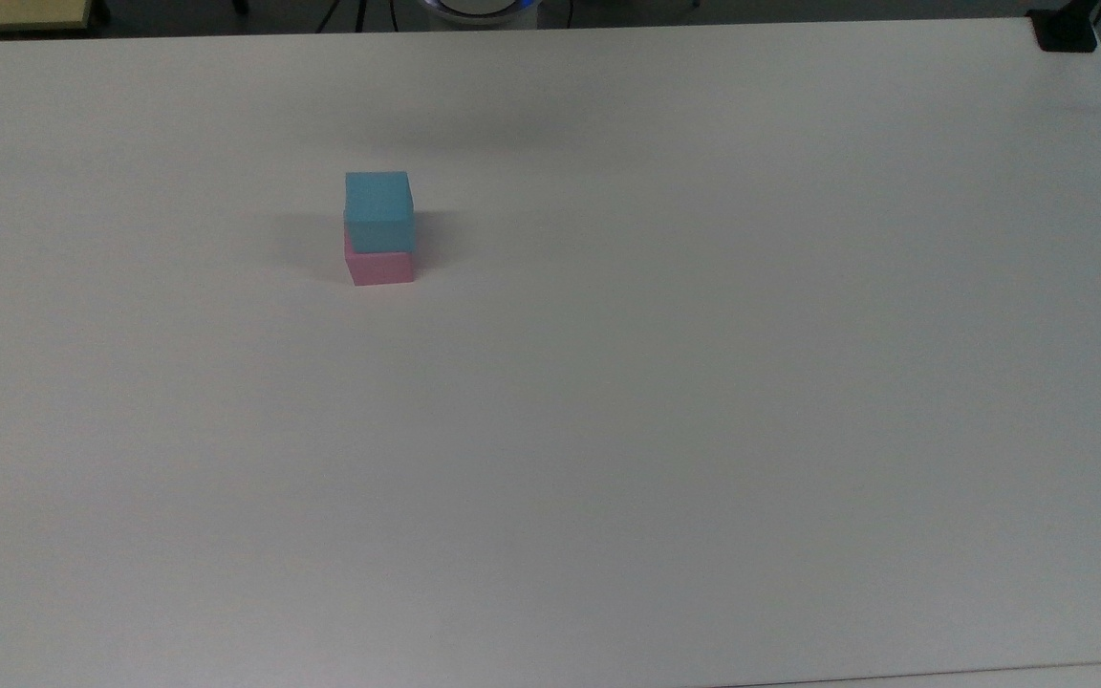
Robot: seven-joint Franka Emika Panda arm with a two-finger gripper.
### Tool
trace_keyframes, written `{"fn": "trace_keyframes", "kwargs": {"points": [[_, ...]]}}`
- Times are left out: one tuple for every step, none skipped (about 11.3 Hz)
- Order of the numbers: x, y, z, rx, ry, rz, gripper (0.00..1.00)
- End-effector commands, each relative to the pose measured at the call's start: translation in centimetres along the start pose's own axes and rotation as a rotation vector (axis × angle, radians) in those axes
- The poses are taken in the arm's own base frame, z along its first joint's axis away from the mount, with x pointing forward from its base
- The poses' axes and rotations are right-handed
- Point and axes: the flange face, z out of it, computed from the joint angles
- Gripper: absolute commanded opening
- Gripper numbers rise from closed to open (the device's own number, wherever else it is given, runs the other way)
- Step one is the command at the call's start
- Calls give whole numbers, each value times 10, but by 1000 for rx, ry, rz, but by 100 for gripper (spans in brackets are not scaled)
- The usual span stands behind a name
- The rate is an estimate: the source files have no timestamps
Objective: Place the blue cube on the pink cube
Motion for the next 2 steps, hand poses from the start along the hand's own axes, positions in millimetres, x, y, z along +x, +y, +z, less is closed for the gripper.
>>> {"fn": "trace_keyframes", "kwargs": {"points": [[-1, 1, -3, 9, 17, -16, 100], [-1, 1, -2, 9, 16, -16, 100]]}}
